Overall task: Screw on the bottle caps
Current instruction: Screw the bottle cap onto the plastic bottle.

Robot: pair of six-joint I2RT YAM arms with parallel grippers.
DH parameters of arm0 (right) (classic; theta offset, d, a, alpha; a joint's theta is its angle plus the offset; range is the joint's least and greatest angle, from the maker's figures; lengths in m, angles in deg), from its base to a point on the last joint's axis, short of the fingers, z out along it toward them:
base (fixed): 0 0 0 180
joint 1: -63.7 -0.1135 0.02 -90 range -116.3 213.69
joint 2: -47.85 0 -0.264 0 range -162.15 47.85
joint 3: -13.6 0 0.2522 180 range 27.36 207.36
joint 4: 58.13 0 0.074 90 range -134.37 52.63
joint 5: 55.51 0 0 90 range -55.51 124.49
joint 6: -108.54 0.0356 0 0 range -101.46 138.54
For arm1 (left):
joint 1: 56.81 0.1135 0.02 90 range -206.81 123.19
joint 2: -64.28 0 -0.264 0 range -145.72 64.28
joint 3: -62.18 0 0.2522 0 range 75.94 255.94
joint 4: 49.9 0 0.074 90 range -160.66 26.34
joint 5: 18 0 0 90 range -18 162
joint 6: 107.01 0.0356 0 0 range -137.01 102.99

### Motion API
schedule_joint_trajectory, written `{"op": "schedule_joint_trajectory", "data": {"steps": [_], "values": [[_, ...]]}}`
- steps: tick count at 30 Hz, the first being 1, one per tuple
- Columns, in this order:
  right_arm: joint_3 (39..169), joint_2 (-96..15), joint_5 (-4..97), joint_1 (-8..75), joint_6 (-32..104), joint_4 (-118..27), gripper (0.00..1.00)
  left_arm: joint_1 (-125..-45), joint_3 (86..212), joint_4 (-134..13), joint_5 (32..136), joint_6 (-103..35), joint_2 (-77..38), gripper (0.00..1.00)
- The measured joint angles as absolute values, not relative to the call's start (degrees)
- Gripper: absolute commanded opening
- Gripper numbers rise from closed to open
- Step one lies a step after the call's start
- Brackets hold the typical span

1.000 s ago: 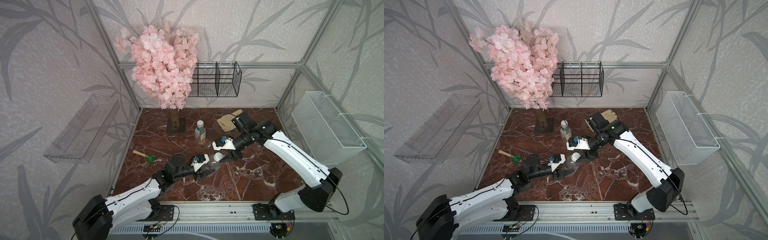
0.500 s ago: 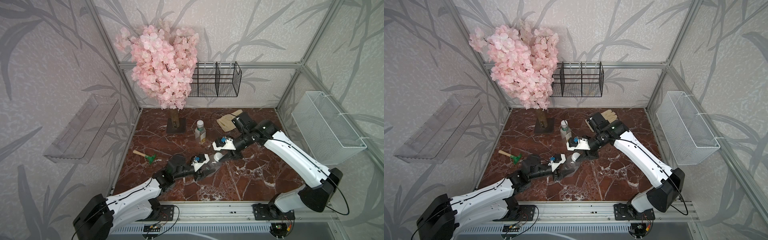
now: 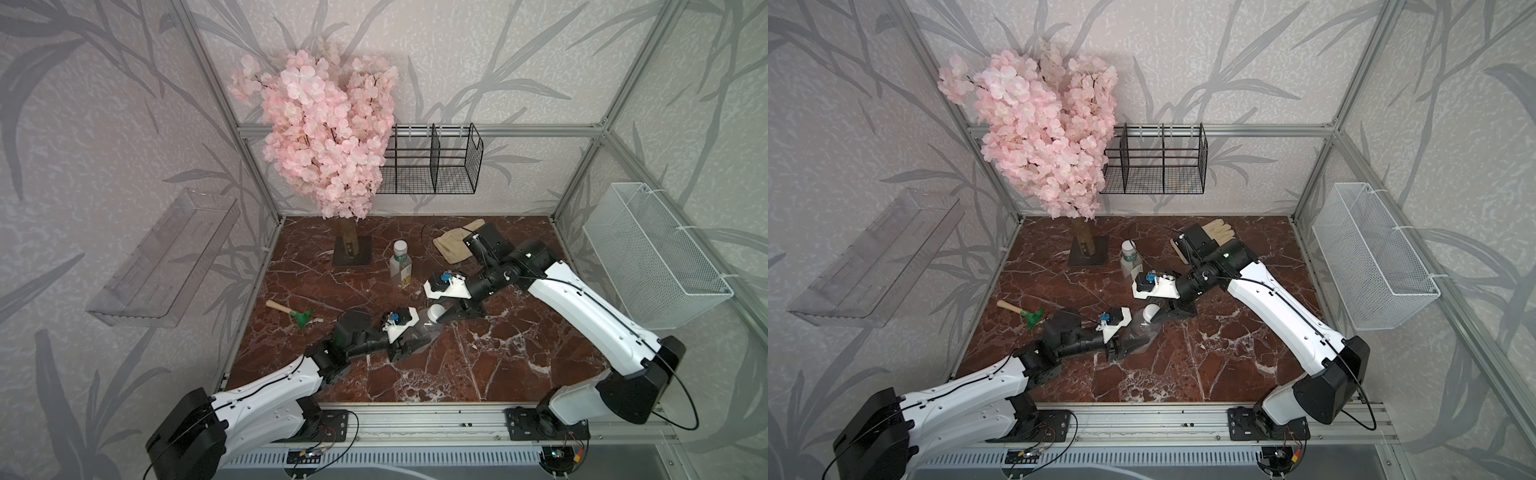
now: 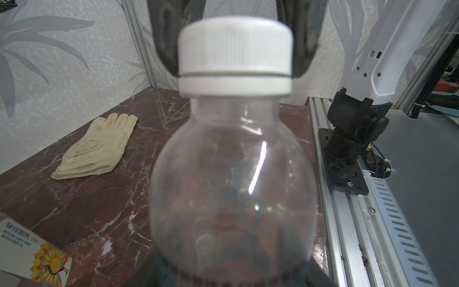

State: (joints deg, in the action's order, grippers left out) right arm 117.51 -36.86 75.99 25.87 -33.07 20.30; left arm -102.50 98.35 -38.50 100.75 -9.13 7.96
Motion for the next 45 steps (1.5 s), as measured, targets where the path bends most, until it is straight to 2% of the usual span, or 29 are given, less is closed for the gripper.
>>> {"op": "schedule_joint_trajectory", "data": {"steps": [12,26,42,43,45], "values": [[117.67,-37.1,71.35,24.36,-18.41,16.45,0.0,-102.5,98.35,-40.31,95.57,-9.08,9.43,0.59],[126.43,-43.28,58.15,19.73,0.35,18.53,0.0,-102.48,98.29,-42.36,87.53,-8.87,10.52,0.59],[130.1,-46.48,46.87,15.73,23.41,18.88,0.0,-102.54,97.44,-43.39,81.89,-8.6,10.61,0.59],[130.23,-46.48,46.59,15.66,24.48,18.88,0.01,-102.56,97.44,-43.39,81.78,-8.6,10.67,0.59],[130.47,-46.48,46.48,15.62,25.63,18.68,0.24,-102.59,97.44,-43.39,81.56,-8.56,10.83,0.59]]}}
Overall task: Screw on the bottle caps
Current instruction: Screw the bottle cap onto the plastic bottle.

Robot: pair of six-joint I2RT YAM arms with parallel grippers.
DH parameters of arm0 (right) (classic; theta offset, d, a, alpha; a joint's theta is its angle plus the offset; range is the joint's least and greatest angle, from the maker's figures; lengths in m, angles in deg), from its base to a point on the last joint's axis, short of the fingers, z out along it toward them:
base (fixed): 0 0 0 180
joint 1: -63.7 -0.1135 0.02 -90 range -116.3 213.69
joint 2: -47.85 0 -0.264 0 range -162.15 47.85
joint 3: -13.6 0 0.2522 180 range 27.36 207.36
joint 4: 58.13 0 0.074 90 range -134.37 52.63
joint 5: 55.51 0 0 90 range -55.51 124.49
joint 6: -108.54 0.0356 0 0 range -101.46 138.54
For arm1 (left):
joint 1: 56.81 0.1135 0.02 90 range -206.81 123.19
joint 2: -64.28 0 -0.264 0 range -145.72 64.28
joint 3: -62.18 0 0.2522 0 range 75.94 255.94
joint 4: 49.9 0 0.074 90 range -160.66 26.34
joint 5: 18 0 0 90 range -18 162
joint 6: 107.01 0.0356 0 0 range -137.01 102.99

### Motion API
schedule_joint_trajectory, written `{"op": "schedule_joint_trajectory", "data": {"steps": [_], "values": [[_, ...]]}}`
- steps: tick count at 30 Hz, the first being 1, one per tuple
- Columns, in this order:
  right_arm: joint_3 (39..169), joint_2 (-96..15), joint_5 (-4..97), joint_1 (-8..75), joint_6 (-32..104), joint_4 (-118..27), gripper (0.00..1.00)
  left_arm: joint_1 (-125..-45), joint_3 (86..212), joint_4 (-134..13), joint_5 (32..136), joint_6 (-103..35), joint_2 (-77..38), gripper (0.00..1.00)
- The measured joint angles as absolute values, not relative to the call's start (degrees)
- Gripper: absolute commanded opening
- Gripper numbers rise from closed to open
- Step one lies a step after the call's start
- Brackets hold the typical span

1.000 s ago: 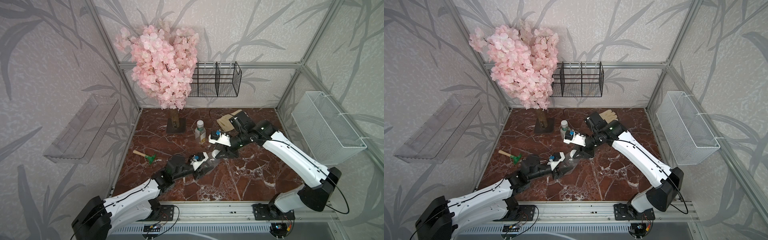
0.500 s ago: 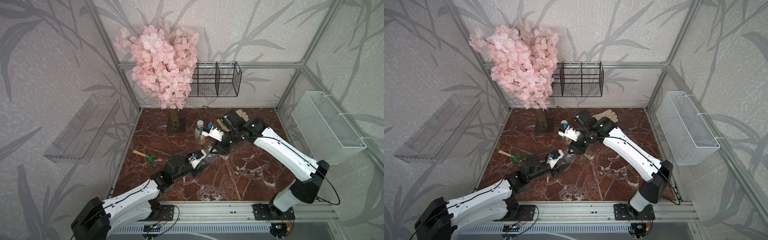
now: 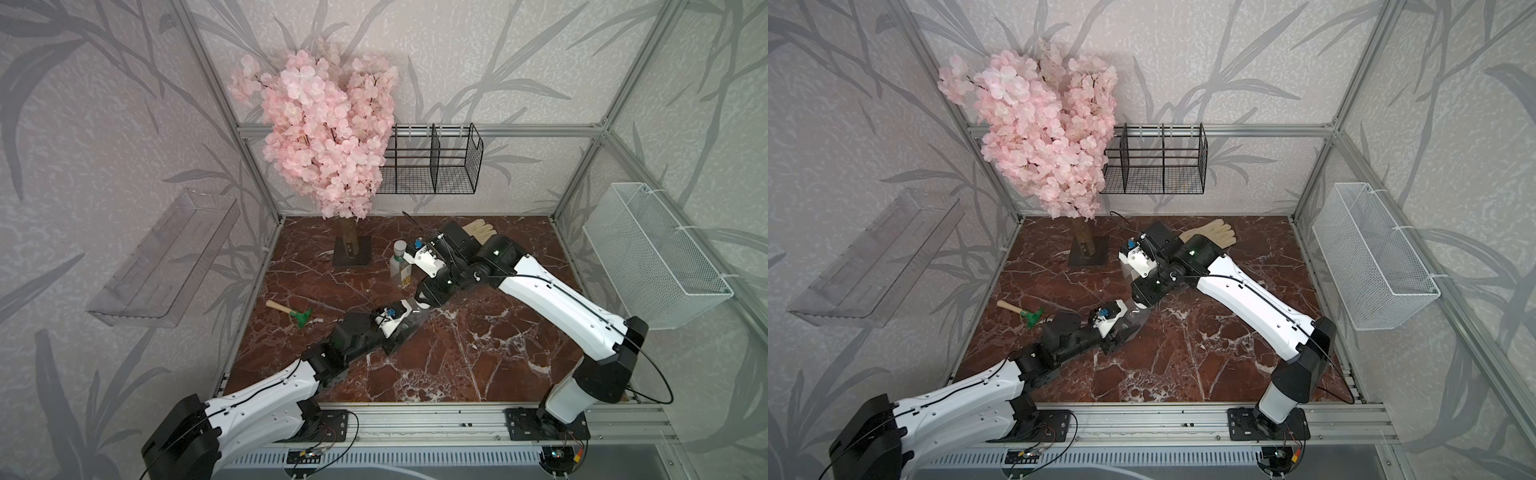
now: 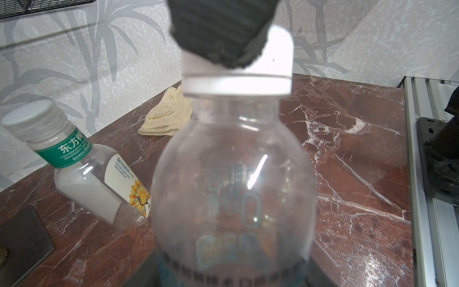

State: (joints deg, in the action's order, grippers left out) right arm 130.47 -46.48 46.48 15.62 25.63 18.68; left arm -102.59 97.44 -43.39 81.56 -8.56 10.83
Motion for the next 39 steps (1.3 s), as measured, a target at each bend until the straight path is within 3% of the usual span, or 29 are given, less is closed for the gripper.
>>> {"op": "schedule_joint_trajectory", "data": {"steps": [2,4,11,23,32,39], "values": [[130.5,-46.41,46.5,15.62,26.25,18.33,0.42,-102.59,97.41,-43.41,81.47,-8.58,10.98,0.59],[130.5,-46.34,46.61,15.62,26.09,18.37,0.53,-102.56,97.33,-43.17,81.52,-8.62,11.31,0.59],[131.46,-46.04,52.88,17.94,21.0,20.01,0.76,-102.52,96.82,-39.37,83.92,-8.62,13.49,0.59],[128.86,-39.07,69.17,24.63,0.3,21.41,0.82,-102.52,96.82,-36.99,90.46,-8.62,13.06,0.59],[118.43,-31.98,76.73,25.19,-14.1,17.5,0.81,-102.52,96.82,-36.57,93.8,-8.62,12.73,0.59],[116.86,-31.98,78.43,25.24,-17.84,13.85,0.77,-102.52,96.82,-35.87,95.0,-8.65,12.66,0.59]]}}
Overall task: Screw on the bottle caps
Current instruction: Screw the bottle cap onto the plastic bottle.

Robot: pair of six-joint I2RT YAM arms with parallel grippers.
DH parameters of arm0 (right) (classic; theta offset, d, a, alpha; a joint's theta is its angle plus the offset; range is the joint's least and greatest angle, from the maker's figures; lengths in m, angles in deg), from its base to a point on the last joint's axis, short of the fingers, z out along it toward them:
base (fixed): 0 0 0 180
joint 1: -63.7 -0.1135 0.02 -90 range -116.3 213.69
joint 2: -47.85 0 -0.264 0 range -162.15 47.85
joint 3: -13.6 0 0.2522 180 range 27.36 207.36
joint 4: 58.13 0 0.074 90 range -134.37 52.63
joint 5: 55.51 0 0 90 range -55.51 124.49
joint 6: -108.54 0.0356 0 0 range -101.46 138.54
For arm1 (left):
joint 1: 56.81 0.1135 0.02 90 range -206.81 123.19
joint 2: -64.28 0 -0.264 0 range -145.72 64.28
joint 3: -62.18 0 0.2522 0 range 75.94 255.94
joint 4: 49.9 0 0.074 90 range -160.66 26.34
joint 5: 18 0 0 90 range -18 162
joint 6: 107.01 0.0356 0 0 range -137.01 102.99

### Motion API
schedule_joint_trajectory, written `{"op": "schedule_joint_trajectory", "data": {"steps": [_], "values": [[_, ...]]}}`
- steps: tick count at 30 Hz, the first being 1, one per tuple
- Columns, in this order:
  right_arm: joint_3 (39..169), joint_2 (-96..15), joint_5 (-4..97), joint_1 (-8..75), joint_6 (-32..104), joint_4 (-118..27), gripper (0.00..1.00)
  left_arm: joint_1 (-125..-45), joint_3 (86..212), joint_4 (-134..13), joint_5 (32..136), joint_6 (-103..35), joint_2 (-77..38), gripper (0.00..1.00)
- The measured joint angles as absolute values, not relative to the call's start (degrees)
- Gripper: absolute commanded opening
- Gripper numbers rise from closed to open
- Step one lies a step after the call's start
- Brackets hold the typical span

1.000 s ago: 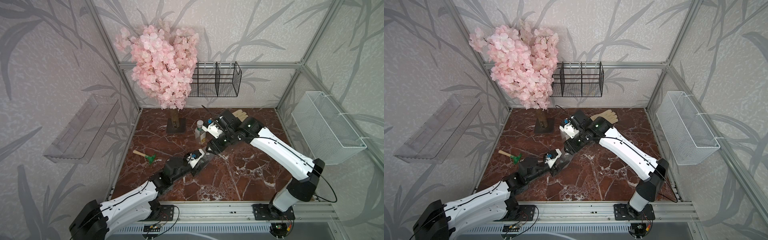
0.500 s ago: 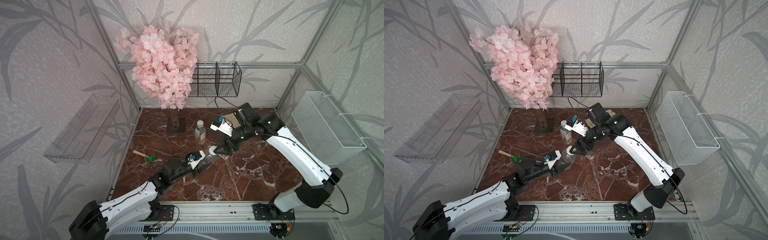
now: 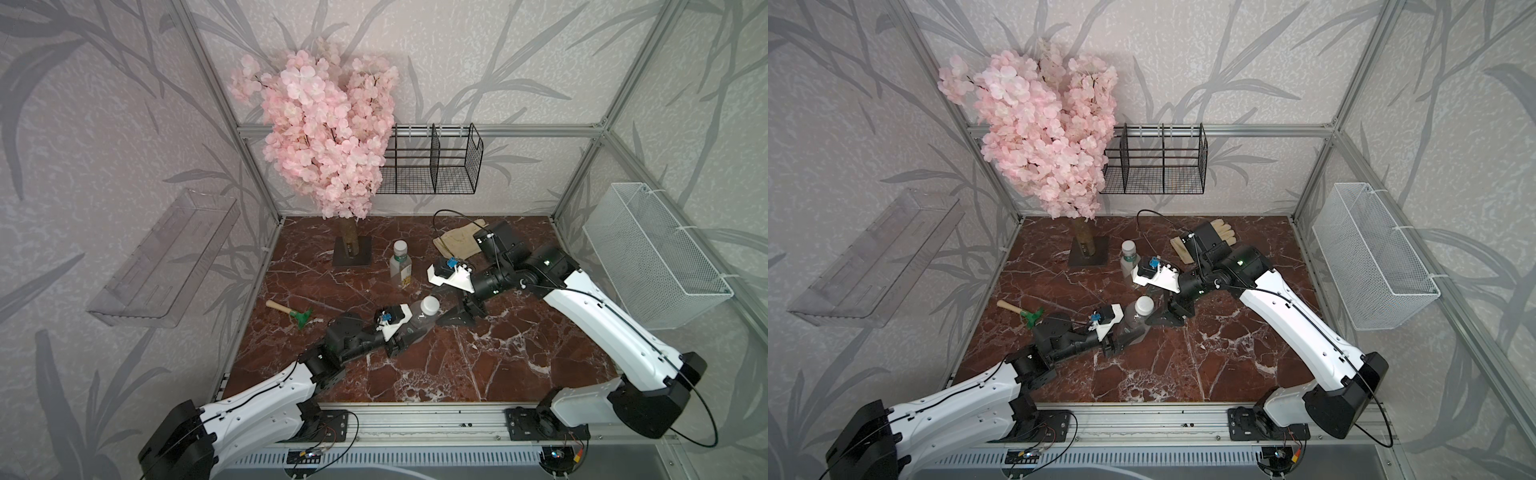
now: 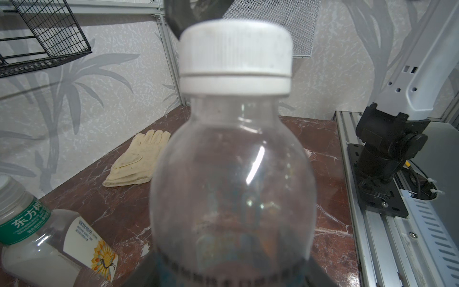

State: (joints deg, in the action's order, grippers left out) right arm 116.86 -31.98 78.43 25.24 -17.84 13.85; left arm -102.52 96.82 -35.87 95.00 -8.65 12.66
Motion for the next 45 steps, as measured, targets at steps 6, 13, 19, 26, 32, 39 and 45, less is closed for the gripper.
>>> {"op": "schedule_joint_trajectory", "data": {"steps": [6,13,19,26,32,39,45], "values": [[117.18,-34.06,78.48,25.28,-19.17,13.28,0.72,-102.52,96.82,-35.83,95.46,-8.65,12.62,0.59],[117.18,-34.48,78.48,25.28,-19.39,12.69,0.64,-102.52,96.82,-35.83,95.51,-8.65,12.62,0.6],[117.16,-34.48,78.3,25.28,-19.19,12.45,0.62,-102.52,96.82,-35.83,95.48,-8.65,12.62,0.6],[116.64,-34.45,77.73,25.28,-18.89,12.23,0.61,-102.52,96.82,-35.83,95.48,-8.65,12.62,0.6],[116.09,-34.48,76.95,25.28,-18.3,11.88,0.51,-102.52,96.82,-35.85,95.38,-8.62,12.62,0.6],[116.09,-34.48,76.84,25.28,-17.86,11.51,0.3,-102.45,96.82,-35.98,94.81,-8.73,12.62,0.61],[116.09,-34.5,76.75,25.28,-17.27,11.34,0.17,-102.48,96.82,-35.98,94.65,-8.82,12.6,0.61]]}}
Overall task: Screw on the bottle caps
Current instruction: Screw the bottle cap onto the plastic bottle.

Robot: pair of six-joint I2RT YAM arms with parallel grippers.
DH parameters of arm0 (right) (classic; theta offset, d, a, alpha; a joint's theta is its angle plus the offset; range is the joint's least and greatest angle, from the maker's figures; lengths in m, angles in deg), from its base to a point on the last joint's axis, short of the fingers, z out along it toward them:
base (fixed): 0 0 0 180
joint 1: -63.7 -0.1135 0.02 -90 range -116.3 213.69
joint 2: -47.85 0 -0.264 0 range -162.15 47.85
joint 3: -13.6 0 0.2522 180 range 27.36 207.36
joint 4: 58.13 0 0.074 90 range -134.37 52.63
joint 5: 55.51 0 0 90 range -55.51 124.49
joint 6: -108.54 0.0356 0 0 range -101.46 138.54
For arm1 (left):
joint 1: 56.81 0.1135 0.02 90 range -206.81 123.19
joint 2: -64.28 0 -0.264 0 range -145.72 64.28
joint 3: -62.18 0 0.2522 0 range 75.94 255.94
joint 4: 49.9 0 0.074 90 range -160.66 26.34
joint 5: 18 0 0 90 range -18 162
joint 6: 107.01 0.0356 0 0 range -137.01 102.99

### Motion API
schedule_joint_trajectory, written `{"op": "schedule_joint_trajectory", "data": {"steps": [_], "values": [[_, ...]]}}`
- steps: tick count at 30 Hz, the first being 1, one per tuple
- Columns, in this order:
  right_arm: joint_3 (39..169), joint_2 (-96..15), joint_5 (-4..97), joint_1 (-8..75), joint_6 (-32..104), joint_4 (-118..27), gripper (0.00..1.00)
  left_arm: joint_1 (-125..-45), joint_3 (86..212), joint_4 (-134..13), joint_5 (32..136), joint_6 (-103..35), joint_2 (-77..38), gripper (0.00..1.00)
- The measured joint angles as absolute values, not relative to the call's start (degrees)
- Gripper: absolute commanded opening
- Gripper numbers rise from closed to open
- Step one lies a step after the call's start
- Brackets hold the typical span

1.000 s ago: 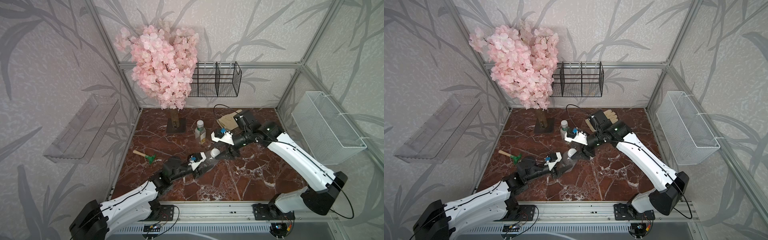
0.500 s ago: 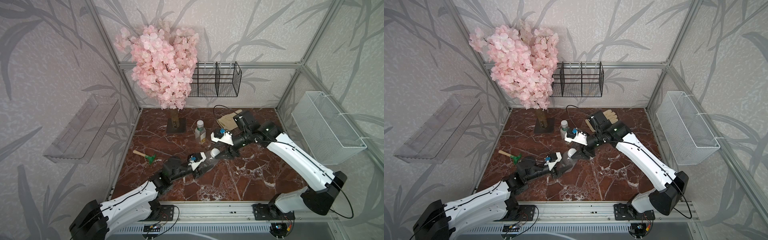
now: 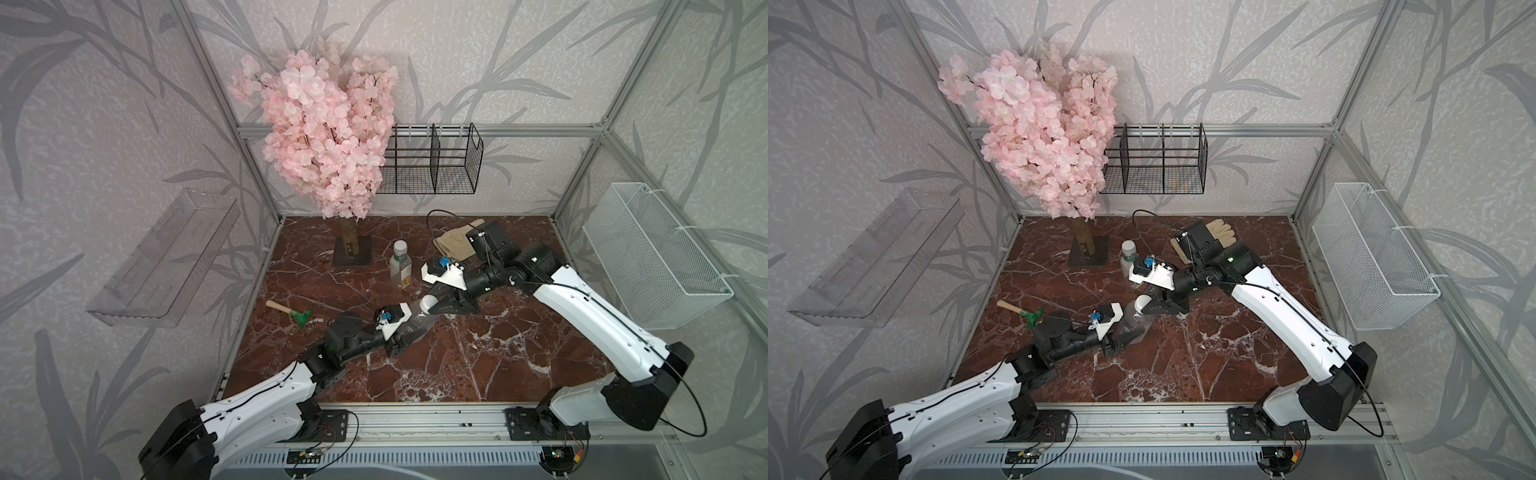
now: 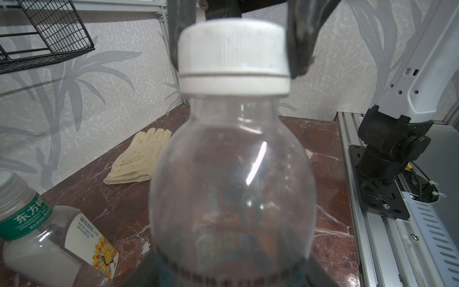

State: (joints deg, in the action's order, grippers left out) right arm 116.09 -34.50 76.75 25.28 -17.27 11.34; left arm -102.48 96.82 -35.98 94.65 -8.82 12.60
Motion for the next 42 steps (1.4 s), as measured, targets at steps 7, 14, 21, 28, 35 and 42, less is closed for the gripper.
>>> {"op": "schedule_joint_trajectory", "data": {"steps": [7,14,21,28,35,42], "values": [[116.09,-34.52,75.18,24.25,-14.28,11.05,0.0,-102.43,96.82,-36.35,94.65,-9.11,12.55,0.61],[116.11,-34.59,70.48,22.11,-8.42,10.83,0.0,-102.21,96.76,-37.88,94.7,-9.35,12.38,0.61],[116.11,-34.56,64.34,18.72,-2.5,9.89,0.0,-102.1,96.45,-39.19,94.63,-9.52,12.34,0.61],[116.11,-34.52,57.12,15.05,2.73,9.28,0.0,-102.1,96.19,-40.07,94.63,-9.5,12.01,0.61],[116.11,-34.45,53.12,13.28,6.55,8.34,0.0,-102.02,96.15,-40.13,94.11,-9.54,11.83,0.61],[115.89,-34.37,51.07,12.63,9.11,7.64,0.0,-102.0,96.15,-40.13,93.39,-9.7,11.74,0.61]]}}
